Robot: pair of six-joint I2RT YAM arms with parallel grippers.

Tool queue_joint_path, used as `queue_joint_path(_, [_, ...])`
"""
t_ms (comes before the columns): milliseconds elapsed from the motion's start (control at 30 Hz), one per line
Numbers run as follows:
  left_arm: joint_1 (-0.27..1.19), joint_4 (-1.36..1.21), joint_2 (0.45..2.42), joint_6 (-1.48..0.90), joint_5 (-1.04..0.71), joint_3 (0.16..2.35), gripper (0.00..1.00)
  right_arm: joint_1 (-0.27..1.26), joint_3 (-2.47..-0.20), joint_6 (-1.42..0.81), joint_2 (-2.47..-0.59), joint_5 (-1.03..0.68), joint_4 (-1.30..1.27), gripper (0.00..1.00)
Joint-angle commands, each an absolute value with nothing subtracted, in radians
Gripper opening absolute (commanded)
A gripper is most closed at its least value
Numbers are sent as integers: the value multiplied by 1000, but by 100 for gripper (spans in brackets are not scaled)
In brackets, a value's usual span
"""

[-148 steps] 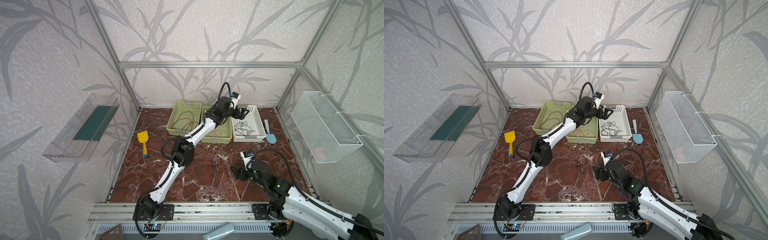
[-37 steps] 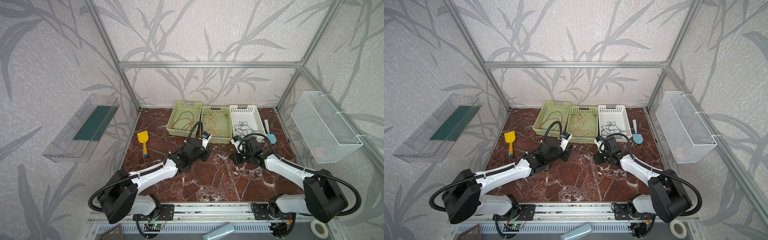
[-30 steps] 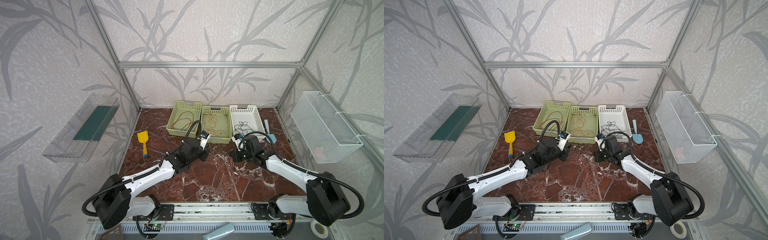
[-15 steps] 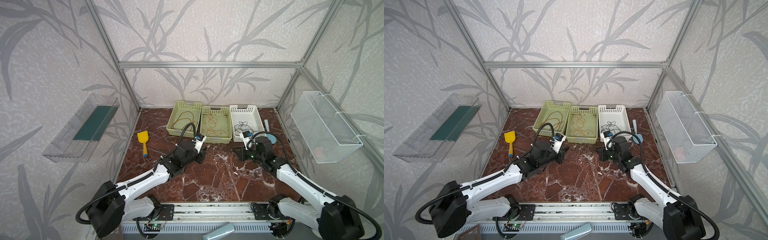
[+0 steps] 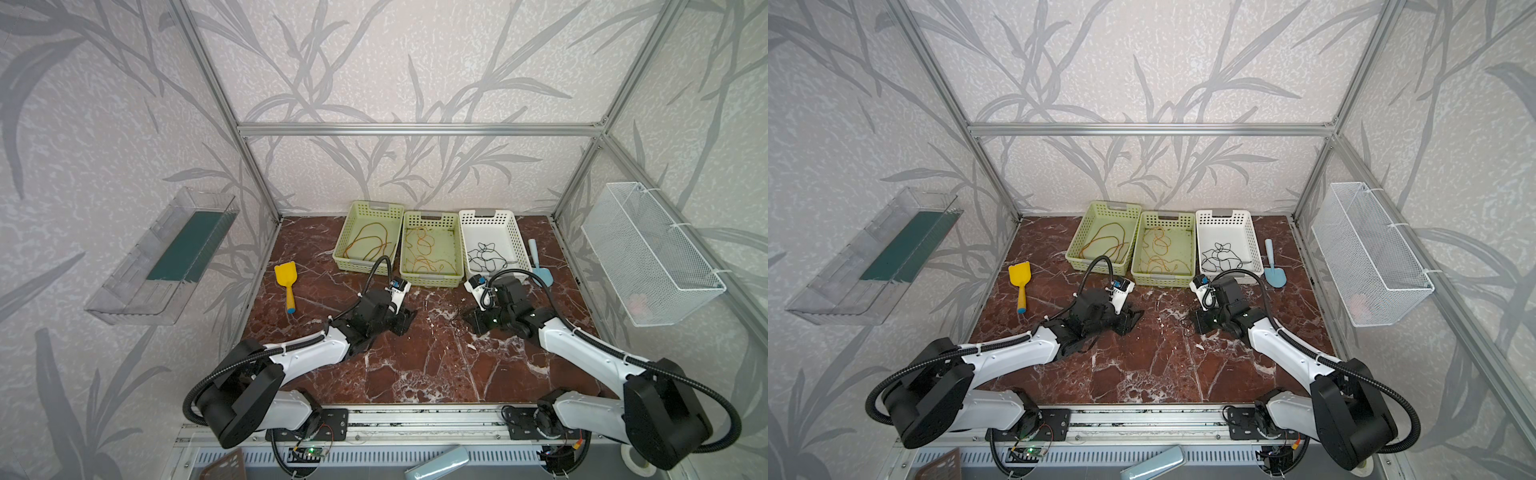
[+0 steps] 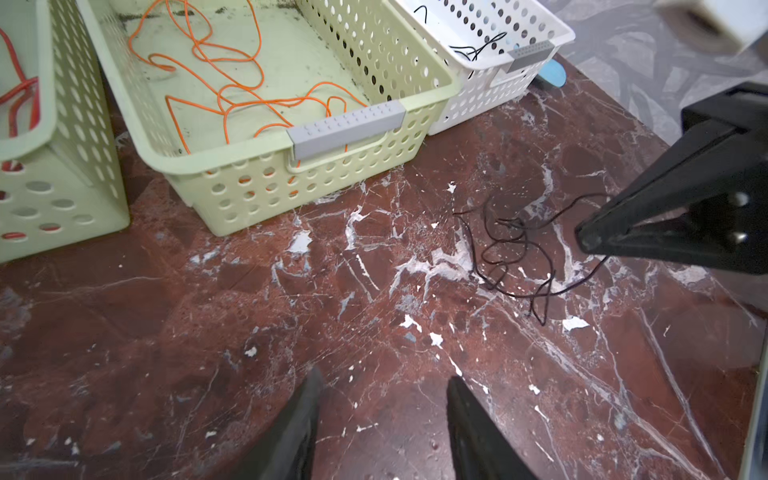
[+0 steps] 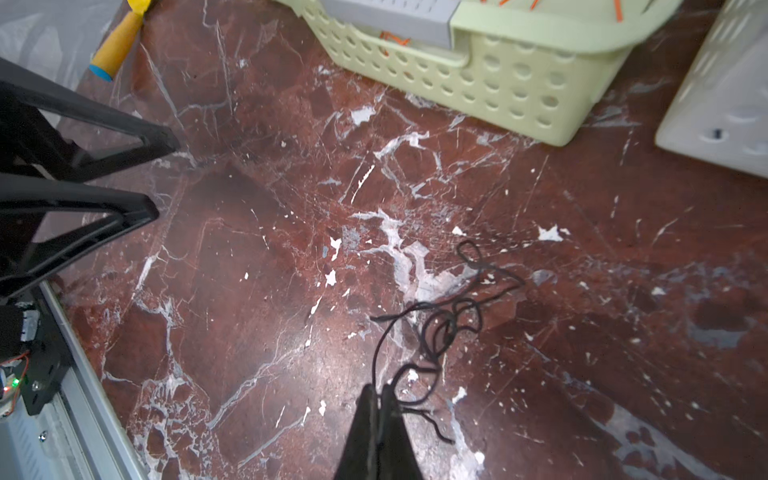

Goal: Untangle the cables

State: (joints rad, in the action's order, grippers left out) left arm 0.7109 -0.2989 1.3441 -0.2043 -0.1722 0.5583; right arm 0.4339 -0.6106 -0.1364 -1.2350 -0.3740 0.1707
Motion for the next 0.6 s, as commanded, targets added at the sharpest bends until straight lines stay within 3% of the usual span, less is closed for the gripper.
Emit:
queue_joint_path(0, [730, -255, 1335, -156, -197, 625, 55, 441, -644, -96, -1238, -362, 193, 3])
queue_joint_path(367, [759, -300, 1518, -181, -242, 756, 65, 494, -630, 21, -1183, -425, 152, 3])
queue_joint_path(567, [749, -349, 1446, -253, -33, 676, 77, 579, -648, 165, -1175, -493, 119, 4])
